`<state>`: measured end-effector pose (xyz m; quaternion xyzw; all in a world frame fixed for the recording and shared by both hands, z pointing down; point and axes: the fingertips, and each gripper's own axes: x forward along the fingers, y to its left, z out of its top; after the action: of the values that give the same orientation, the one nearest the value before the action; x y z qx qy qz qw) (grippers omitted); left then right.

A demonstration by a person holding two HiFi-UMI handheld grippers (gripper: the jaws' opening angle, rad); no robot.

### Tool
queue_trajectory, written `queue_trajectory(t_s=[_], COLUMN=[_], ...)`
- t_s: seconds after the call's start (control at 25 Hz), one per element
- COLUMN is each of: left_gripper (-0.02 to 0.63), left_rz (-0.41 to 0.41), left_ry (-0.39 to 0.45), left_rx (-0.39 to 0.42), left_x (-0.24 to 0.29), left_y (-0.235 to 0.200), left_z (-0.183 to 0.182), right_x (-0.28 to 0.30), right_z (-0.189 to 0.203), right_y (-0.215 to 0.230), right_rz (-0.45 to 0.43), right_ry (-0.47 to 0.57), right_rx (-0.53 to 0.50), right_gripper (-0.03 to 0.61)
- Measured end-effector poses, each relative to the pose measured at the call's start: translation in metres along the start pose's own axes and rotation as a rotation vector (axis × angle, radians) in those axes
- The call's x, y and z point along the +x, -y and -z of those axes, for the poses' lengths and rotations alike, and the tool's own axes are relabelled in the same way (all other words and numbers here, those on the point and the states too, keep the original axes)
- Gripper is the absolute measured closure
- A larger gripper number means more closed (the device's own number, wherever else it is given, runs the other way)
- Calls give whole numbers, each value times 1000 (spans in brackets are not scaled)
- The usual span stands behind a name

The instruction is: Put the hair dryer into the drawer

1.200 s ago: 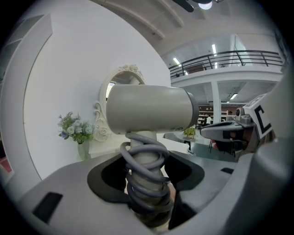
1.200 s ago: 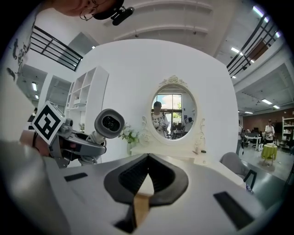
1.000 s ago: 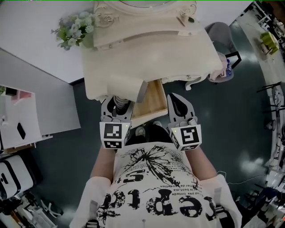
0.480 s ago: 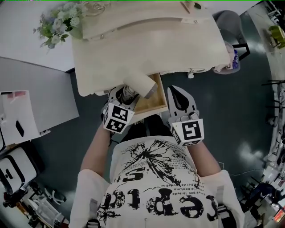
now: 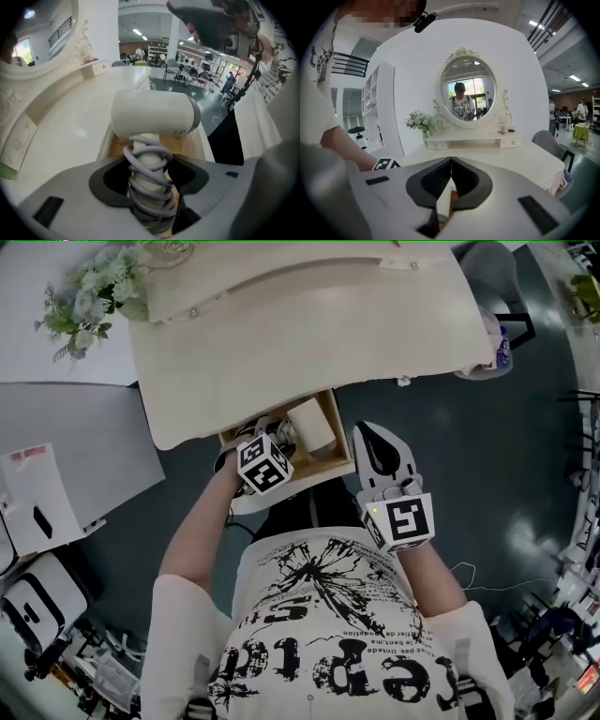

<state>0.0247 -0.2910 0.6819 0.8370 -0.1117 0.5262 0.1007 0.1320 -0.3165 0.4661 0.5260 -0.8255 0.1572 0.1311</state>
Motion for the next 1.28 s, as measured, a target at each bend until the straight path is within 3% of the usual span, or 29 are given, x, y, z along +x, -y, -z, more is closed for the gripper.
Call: queue_trajectory(t_s=[0.2,0.64,1.0,1.28], left_gripper=[362,362,362,353], left_rz=[94,282,221,228], left_ry=[-133,-240,-163,-144], left_rx=[62,67,46,0], left_x=[37,87,103,104], left_y=[6,25,21,22], left_z=[22,46,40,38], right_x=[7,24,22,17], right_z=[3,6,13,18], right_y=[8,17,25,28], right_rz=[2,-4,6,4], right_ry=[1,16,-10,-32], right_rx=[6,19,52,44], right_gripper=[561,561,561,561])
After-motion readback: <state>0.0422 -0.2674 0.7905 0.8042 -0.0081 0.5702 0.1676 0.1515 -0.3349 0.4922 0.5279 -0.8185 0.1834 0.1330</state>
